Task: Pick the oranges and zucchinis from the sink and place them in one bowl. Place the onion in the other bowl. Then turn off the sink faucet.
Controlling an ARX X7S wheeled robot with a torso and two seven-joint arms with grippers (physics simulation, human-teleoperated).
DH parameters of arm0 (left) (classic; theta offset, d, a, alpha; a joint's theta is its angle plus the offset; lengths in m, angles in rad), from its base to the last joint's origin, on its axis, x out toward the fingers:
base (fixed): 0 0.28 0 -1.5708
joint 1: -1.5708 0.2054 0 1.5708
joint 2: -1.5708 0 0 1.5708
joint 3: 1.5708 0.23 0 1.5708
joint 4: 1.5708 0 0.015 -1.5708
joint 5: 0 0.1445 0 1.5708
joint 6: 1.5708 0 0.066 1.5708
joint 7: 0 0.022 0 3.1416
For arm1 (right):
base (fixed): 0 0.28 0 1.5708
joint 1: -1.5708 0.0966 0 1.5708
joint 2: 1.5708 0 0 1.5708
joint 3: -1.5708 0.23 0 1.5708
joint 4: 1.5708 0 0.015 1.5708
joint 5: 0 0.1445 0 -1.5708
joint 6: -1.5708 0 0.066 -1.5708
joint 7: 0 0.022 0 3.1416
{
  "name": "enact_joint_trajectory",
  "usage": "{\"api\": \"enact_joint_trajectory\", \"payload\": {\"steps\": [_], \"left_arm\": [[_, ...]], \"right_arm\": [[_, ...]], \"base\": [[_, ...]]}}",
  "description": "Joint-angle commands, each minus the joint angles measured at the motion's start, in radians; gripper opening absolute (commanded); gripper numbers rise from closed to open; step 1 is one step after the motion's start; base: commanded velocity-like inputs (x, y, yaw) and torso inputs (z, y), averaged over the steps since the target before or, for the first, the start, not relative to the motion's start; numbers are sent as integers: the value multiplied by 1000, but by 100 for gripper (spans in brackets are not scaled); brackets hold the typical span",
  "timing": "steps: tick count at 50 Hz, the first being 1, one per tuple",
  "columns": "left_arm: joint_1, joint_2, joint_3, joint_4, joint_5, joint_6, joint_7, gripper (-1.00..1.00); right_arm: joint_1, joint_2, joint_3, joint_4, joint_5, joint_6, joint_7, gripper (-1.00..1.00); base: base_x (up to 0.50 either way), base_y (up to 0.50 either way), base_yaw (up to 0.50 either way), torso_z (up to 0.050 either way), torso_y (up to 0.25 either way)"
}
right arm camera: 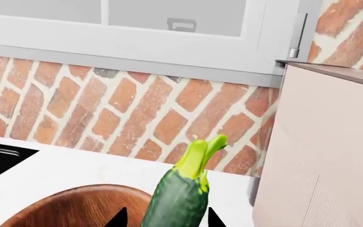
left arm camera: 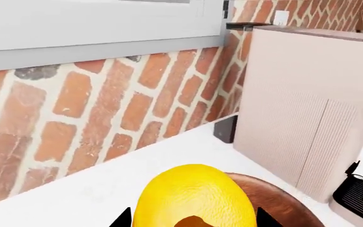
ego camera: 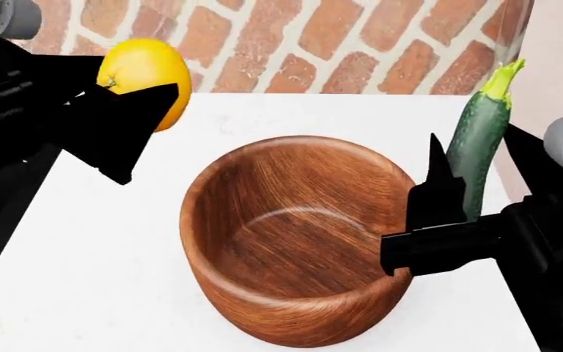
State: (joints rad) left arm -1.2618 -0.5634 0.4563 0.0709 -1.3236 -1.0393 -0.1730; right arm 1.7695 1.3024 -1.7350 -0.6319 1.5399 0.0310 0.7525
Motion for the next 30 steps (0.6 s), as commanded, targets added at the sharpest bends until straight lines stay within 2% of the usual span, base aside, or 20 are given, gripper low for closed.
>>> {"api": "enact_joint_trajectory", "payload": {"steps": [1, 5, 15, 20, 30], "left_arm": [[-148, 196, 139, -158, 64, -17, 121, -100], [-160, 230, 207, -169, 117, -11, 171, -100], [-171, 232, 208, -221, 101, -18, 209, -100], [-208, 262, 269, -309, 135, -34, 297, -100], [-263, 311, 328, -440, 173, -79, 313, -100]], "right_arm": [[15, 10, 15, -13, 2, 26, 6, -100], [20, 11, 19, -14, 7, 34, 10, -100], [10, 22, 19, -19, 3, 31, 13, -100], [5, 13, 20, -17, 2, 28, 16, -100], [-10, 13, 15, -22, 1, 27, 14, -100]], "base": [[0, 0, 0, 0, 0], [0, 0, 0, 0, 0], [0, 0, 0, 0, 0], [0, 0, 0, 0, 0], [0, 0, 0, 0, 1]]}}
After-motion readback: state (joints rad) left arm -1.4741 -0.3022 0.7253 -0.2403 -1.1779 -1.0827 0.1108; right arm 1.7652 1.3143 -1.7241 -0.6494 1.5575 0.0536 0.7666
